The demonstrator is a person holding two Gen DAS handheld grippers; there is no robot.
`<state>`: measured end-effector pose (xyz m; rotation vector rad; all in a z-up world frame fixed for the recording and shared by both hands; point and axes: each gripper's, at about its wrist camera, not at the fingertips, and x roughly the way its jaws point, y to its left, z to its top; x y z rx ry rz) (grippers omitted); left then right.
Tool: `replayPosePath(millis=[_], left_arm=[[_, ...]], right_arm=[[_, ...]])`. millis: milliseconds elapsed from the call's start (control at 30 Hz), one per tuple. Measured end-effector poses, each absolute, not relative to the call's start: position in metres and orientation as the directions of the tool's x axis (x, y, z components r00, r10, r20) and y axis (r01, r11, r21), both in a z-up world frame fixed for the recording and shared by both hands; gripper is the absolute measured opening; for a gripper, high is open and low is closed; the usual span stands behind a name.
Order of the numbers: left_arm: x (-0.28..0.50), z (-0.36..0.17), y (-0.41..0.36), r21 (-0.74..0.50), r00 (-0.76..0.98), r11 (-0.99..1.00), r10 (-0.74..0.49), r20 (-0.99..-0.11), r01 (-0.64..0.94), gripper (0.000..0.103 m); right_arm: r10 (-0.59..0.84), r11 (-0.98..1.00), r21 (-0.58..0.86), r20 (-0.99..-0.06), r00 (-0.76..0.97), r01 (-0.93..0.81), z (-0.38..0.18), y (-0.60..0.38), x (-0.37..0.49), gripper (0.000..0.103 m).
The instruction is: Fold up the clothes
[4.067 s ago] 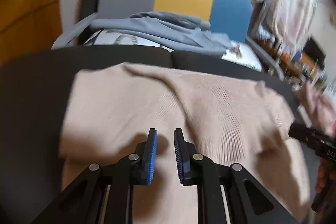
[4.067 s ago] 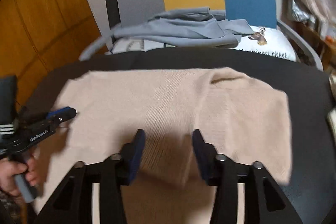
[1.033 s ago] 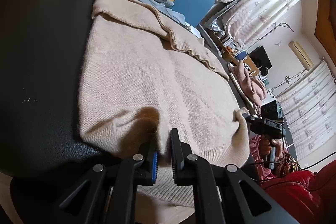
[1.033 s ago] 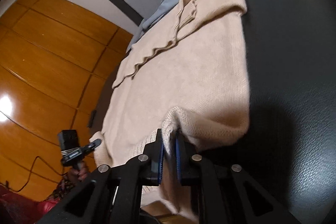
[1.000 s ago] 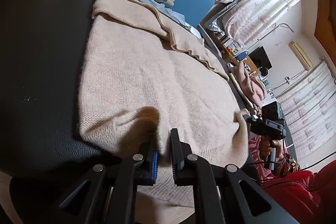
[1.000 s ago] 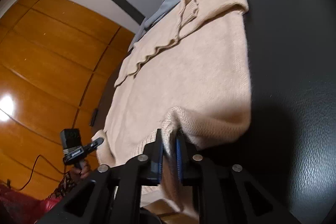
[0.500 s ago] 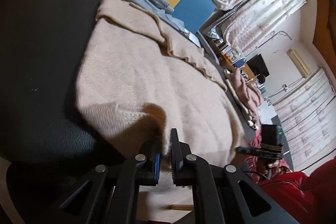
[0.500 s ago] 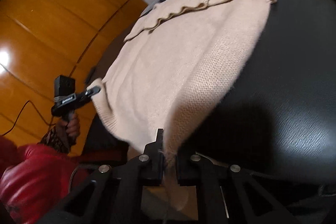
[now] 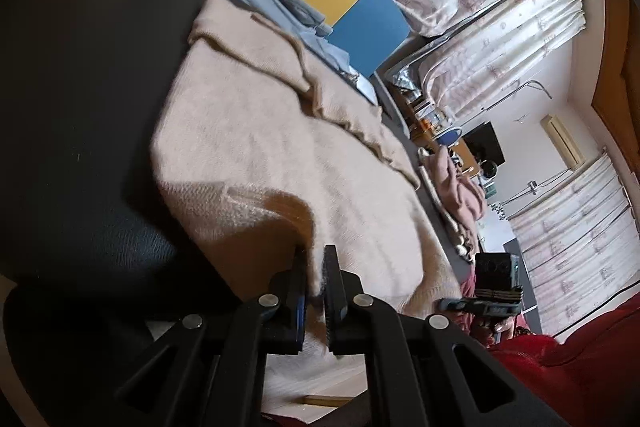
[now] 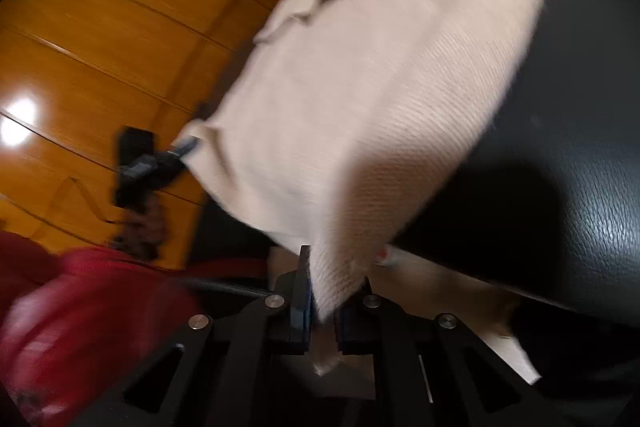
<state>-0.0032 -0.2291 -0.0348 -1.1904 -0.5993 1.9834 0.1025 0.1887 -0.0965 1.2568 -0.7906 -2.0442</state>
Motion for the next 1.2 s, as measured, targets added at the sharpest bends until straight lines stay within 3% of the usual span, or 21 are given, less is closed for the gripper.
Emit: replayPosePath(millis=[267,467,633,800,933,1000,1033,1067,1100,1167,1200], left_arm=[[-0.066,0.018,-0.218,-0.696,-0.361,-0.592,0.804,-0.473,-0.406,0.006],[-0.139,0.020,-0.205,-0.690,-0.412,-0.623,0.775,-0.480,-0.368,0.006],[-0.187,-0.001,-0.197,-0.737,-0.406,-0.618,0.769,-0.495,-0.273,0.005],[-0.242,0.008,-0.177,-0.728,-0.408,-0.631,0.759,-0.508,-0.268,0.006],[-0.302,-0.031,-0.180,-0.704,-0.417,-0.710,0.651,-0.634,-0.036,0.004],[-0.311,-0.050,-0.181,-0.730,-0.379,-0.682,0.668,-0.640,0.030,0.004],[-0.314,-0.058,-0.181,-0.741,-0.361,-0.669,0.678,-0.641,0.060,0.004],[-0.308,-0.056,-0.178,-0.745,-0.361,-0.666,0.689,-0.629,0.026,0.004],[-0.303,-0.054,-0.176,-0.748,-0.360,-0.663,0.700,-0.617,-0.009,0.005],[-0.291,-0.048,-0.171,-0.747,-0.351,-0.661,0.718,-0.601,-0.073,0.011],[-0.283,-0.044,-0.168,-0.747,-0.331,-0.657,0.731,-0.597,-0.103,0.018]], right_arm=[[-0.734,-0.504,0.848,-0.320,-0.599,0.165,-0.040,0.248,0.033,0.009],[-0.643,-0.424,0.906,-0.312,-0.700,-0.014,-0.068,0.295,-0.035,0.009],[-0.648,-0.355,0.923,-0.358,-0.672,-0.149,-0.094,0.315,-0.070,0.009],[-0.663,-0.263,0.953,-0.290,-0.690,-0.148,-0.072,0.330,-0.108,0.009],[-0.587,-0.143,0.945,-0.319,-0.744,-0.293,-0.106,0.356,-0.148,0.012],[-0.534,-0.138,0.900,-0.419,-0.734,-0.413,-0.131,0.363,-0.157,0.025],[-0.540,-0.117,0.911,-0.392,-0.745,-0.394,-0.134,0.363,-0.157,0.026],[-0.550,-0.093,0.929,-0.349,-0.759,-0.359,-0.135,0.364,-0.158,0.039],[-0.558,-0.092,0.941,-0.319,-0.766,-0.325,-0.130,0.363,-0.157,0.059],[-0.567,-0.110,0.961,-0.270,-0.778,-0.253,-0.114,0.361,-0.153,0.081],[-0.574,-0.127,0.964,-0.264,-0.775,-0.235,-0.106,0.361,-0.150,0.082]])
